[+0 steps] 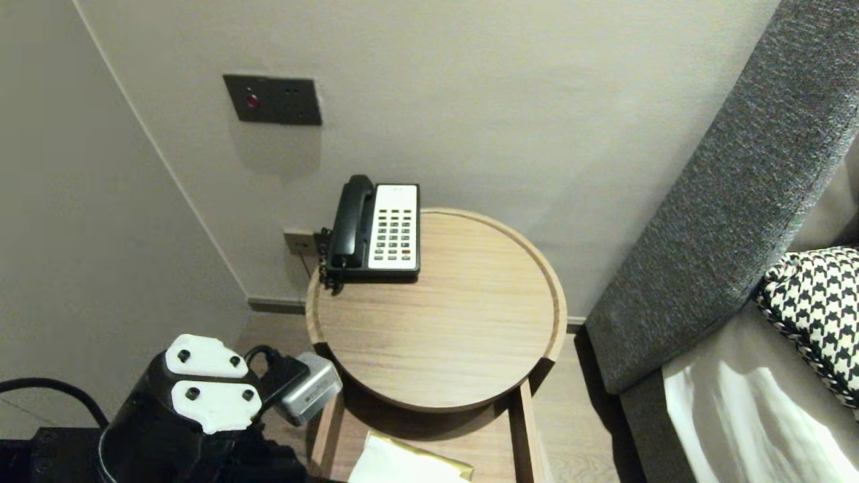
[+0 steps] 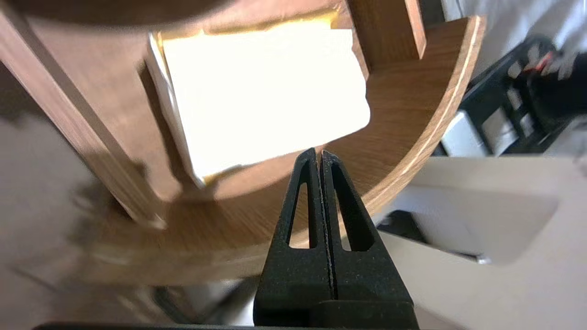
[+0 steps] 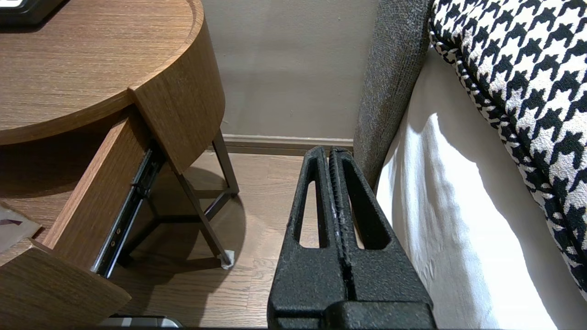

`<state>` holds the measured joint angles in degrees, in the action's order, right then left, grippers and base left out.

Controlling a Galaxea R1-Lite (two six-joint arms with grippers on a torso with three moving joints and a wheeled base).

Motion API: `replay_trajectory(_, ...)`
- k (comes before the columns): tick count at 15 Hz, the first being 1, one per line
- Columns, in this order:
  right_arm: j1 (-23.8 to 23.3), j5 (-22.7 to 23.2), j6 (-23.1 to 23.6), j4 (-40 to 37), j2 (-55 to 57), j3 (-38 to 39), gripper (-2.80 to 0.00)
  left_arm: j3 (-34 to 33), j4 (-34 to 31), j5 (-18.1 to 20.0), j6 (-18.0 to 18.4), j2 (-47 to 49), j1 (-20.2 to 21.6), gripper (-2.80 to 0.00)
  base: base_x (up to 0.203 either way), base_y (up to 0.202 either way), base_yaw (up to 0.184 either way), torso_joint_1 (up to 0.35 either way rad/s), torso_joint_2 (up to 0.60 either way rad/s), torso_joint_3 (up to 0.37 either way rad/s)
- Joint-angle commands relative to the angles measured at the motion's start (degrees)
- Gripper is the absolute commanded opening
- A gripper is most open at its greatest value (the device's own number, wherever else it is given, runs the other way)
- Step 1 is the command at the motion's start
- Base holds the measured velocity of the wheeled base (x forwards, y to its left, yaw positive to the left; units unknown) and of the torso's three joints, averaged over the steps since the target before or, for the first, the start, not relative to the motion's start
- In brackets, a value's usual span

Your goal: Open the nightstand drawer, then take the tissue out of the drawer one by one and place them on the table

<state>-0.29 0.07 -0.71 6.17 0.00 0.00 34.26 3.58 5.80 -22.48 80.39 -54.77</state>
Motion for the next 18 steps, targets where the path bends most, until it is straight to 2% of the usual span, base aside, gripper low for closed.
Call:
replay_trajectory(1,0.00,0.01,0.00,0.07,0.00,2.29,-2.80,0.40,-0.11,0.08,8.16,-0.80,0.78,-2.80,0.000,0.000,0.000,0.000,0.00,0.000)
replay_trajectory(4,0.03,0.01,0.00,0.07,0.00,2.29,-2.80,0.81,-4.98,0.13,21.16,-0.70,1.30,-2.80,0.000,0.000,0.000,0.000,0.00,0.000)
replay_trajectory(5,0.03,0.01,0.00,0.07,0.00,2.29,-2.80,0.81,-6.26,0.11,24.17,-0.74,1.40,0.00,0.000,0.000,0.000,0.000,0.00,0.000)
replay_trajectory(8,-0.03,0.01,0.00,0.07,0.00,2.29,-2.80,1.02,-7.19,0.86,31.75,0.36,6.24,0.00,0.000,0.000,0.000,0.000,0.00,0.000)
replay_trajectory(10,0.03,0.01,0.00,0.07,0.00,2.29,-2.80,1.18,-7.73,5.36,36.93,2.21,10.07,0.00,0.000,0.000,0.000,0.000,0.00,0.000)
replay_trajectory(12,0.02,0.01,0.00,0.07,0.00,2.29,-2.80,1.91,-7.58,9.01,44.15,6.00,16.75,0.00,0.000,0.000,0.000,0.000,0.00,0.000)
replay_trajectory(13,0.03,0.01,0.00,0.07,0.00,2.29,-2.80,2.72,-7.47,10.13,46.74,8.09,18.32,0.00,0.000,0.000,0.000,0.000,0.00,0.000)
replay_trajectory(15,0.01,0.01,0.00,0.07,0.00,2.29,-2.80,6.41,-7.40,12.31,48.93,11.93,19.14,0.00,0.000,0.000,0.000,0.000,0.00,0.000)
replay_trajectory(18,0.03,0.01,0.00,0.07,0.00,2.29,-2.80,9.32,-7.61,14.18,50.69,14.21,17.52,0.00,0.000,0.000,0.000,0.000,0.00,0.000)
